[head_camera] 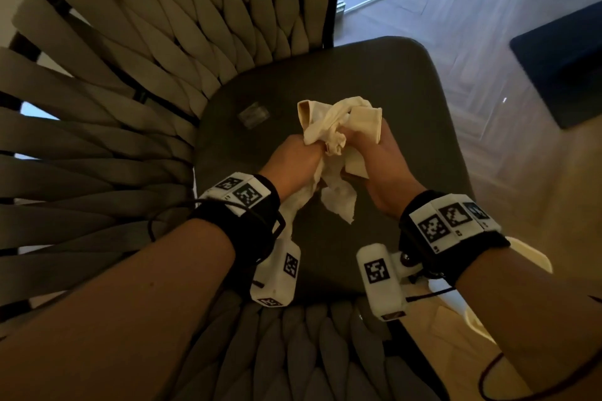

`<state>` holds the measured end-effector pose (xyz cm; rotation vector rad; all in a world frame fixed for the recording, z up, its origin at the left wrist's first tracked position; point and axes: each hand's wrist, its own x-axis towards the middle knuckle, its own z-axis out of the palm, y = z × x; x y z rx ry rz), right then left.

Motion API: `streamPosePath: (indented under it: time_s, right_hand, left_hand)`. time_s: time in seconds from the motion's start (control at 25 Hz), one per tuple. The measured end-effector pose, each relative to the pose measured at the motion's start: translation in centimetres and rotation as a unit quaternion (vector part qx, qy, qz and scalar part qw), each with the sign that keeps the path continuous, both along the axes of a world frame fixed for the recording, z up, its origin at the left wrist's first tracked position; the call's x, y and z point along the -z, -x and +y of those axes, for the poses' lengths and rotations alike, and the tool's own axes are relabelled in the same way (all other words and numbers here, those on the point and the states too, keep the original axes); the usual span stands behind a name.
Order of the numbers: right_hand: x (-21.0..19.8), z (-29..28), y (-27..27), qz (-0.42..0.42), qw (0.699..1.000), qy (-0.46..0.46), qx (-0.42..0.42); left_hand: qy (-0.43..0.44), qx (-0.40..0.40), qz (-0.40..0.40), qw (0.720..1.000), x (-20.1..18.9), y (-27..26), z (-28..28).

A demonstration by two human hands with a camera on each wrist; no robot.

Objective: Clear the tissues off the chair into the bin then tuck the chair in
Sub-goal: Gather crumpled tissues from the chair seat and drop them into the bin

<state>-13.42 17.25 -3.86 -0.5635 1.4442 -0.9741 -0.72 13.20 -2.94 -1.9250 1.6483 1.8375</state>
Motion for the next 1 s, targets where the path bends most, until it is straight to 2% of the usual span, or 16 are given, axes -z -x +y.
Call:
streamPosePath:
  time_s: [0.08,0.16,0.32,0.36,0.4,0.56,0.64,0.72,0.88,1.0]
  right_hand:
    - [-0.1,0.4,1.5,-0.089,0.996,-0.014,0.028]
    - [-0.7,1.2,2.9,-0.167,0.985,-0.017,0.050]
    - [-2.4,2.3,4.5,-0.238,0.962,-0.101,0.087]
    - [-2.3,2.5,5.0,-0.228,0.966,-0.096,0.075]
    - [-1.9,2.5,5.3,-0.253,0.961,-0.093,0.061]
    - [-1.3,2.1,5.8,-0.209,0.976,-0.064,0.016]
    - [-0.9,2.2,5.6,-0.138,0.989,-0.056,-0.001]
    - [-0.6,2.0,5.3,-0.105,0.992,-0.065,0.023]
    - [0.3,0.9,4.2,-0.067,0.993,-0.092,0.044]
    - [0.4,0.2,4.0,-0.047,0.991,-0.104,0.071]
  left_hand:
    - [-0.009,-0.009,0.041,0.999,-0.3,1.5,0.7]
    - [-0.043,-0.077,0.096,0.991,-0.7,2.4,1.0]
    - [-0.094,-0.108,0.103,0.984,-0.9,2.9,1.0]
    - [-0.117,-0.113,0.118,0.980,-1.0,3.0,1.1]
    - [-0.135,-0.103,0.130,0.977,-1.2,3.1,1.2]
    - [-0.170,-0.052,0.113,0.978,-1.5,3.4,1.5]
    - [-0.170,-0.049,0.114,0.978,-1.4,3.4,1.5]
    - [-0.154,-0.056,0.112,0.980,-1.3,3.2,1.6]
    - [-0.043,-0.034,0.063,0.996,-1.5,2.1,1.2]
    - [-0.062,0.001,0.035,0.997,-1.7,0.7,0.6]
